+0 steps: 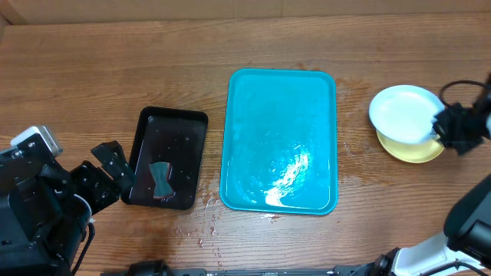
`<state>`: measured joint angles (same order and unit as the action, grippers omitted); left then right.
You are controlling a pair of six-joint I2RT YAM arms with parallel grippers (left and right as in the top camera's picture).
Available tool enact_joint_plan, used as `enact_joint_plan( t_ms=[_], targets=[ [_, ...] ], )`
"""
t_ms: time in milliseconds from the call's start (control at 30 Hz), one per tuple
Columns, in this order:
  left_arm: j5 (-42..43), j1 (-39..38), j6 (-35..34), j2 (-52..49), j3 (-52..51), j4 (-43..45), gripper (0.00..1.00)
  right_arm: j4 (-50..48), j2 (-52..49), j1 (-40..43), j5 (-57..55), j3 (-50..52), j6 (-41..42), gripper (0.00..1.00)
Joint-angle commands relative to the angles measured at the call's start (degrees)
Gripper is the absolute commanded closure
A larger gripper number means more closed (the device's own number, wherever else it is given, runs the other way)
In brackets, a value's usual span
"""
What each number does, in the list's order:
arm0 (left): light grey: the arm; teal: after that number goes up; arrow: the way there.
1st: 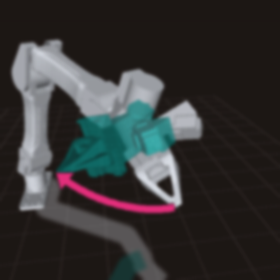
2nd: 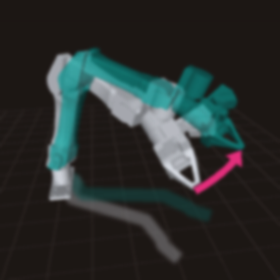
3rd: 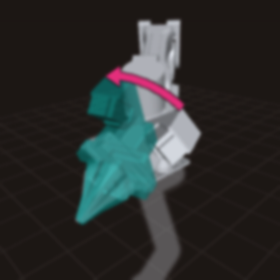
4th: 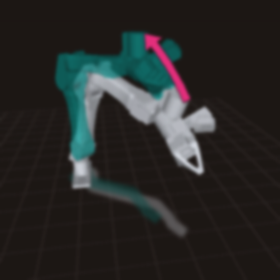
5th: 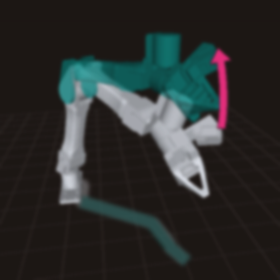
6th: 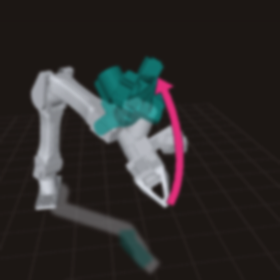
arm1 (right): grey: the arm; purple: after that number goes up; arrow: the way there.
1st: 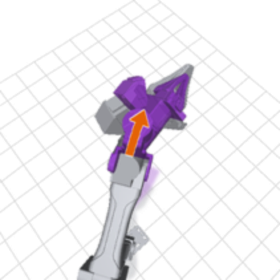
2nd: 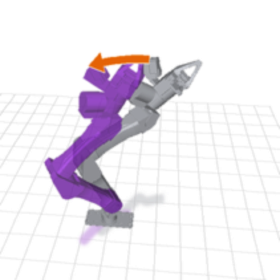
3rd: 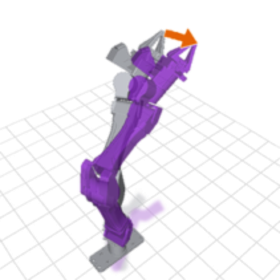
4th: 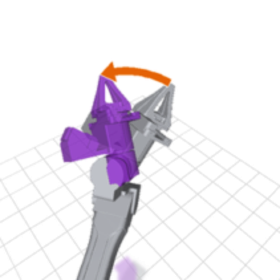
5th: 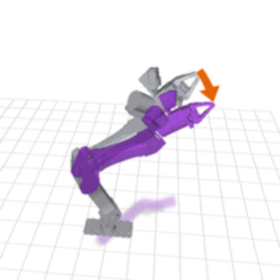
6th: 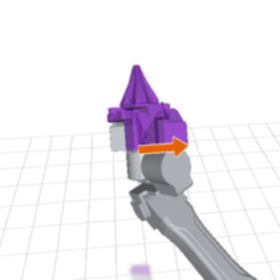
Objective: Clean dirty plates on tray and stack at the side
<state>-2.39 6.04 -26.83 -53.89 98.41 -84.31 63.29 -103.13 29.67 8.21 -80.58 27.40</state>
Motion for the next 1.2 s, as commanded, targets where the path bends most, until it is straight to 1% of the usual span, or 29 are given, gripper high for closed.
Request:
enact_joint_plan(
  t_ms=[0,100,167,267,333,367,400,433,567,667,700,800,867,900,967,1033,1133,1167],
  targets=[
    [-1.01,0.33,-0.15,-0.04,0.7,0.09,0.0,2.03,0.52,2.64,2.01,-0.17,1.29,0.69],
    [-1.01,0.33,-0.15,-0.04,0.7,0.09,0.0,5.22,3.15,2.89,8.13,-1.44,-1.4,0.67],
    [-1.01,0.33,-0.15,-0.04,0.7,0.09,0.0,7.08,6.95,1.22,12.22,-2.14,-5.33,0.68],
    [-1.01,0.33,-0.15,-0.04,0.7,0.09,0.0,9.46,14.73,-3.85,17.97,-2.45,-12.15,0.67],
    [-1.01,0.33,-0.15,-0.04,0.7,0.09,0.0,10.84,20.39,-8.9,21.46,-2.43,-16.35,0.66],
    [-1.01,0.33,-0.15,-0.04,0.7,0.09,0.0,11.26,23.32,-11.96,21.53,-2.43,-16.55,0.6],
    [-1.01,0.33,-0.15,-0.04,0.7,0.09,0.0,11.39,25.18,-14.08,21.51,-2.43,-16.5,0.33],
    [-1.01,0.33,-0.15,-0.04,0.7,0.09,0.0,11.28,27.82,-17.29,21.51,-2.43,-15.96,0.0],
    [-1.01,0.33,-0.15,-0.04,0.7,0.09,0.0,10.54,34.84,-28.5,21.46,-2.43,-10.82,0.0],
    [-1.01,0.33,-0.15,-0.04,0.7,0.09,0.0,10.51,38.05,-35.23,20.57,-2.45,-11.43,0.0],
    [-1.01,0.33,-0.15,-0.04,0.7,0.09,0.0,10.45,38.77,-36.3,17.73,-2.45,-12.83,0.0],
    [-1.01,0.33,-0.15,-0.04,0.7,0.09,0.0,10.21,41.05,-36.85,10.01,-2.43,-12.94,0.0],
    [-1.01,0.33,-0.15,-0.04,0.7,0.09,0.0,9.64,42.36,-36.83,6.49,-2.43,-15.21,0.0],
    [-1.01,0.33,-0.15,-0.04,0.7,0.09,0.0,8.17,44.26,-37.0,4.68,-2.12,-19.04,0.0],
    [-1.01,0.33,-0.15,-0.04,0.7,0.09,0.0,5.14,47.36,-37.44,4.44,-0.83,-24.39,0.0],
    [-1.01,0.33,-0.15,-0.04,0.7,0.09,0.0,2.14,50.6,-37.57,4.44,1.29,-28.0,0.0],
    [-1.01,0.33,-0.15,-0.04,0.7,0.09,0.0,-7.06,56.72,-37.66,4.15,8.39,-31.08,0.0],
    [-1.01,0.33,-0.15,-0.04,0.7,0.09,0.0,-12.55,60.33,-37.66,3.63,13.2,-31.61,0.0]
  ],
)
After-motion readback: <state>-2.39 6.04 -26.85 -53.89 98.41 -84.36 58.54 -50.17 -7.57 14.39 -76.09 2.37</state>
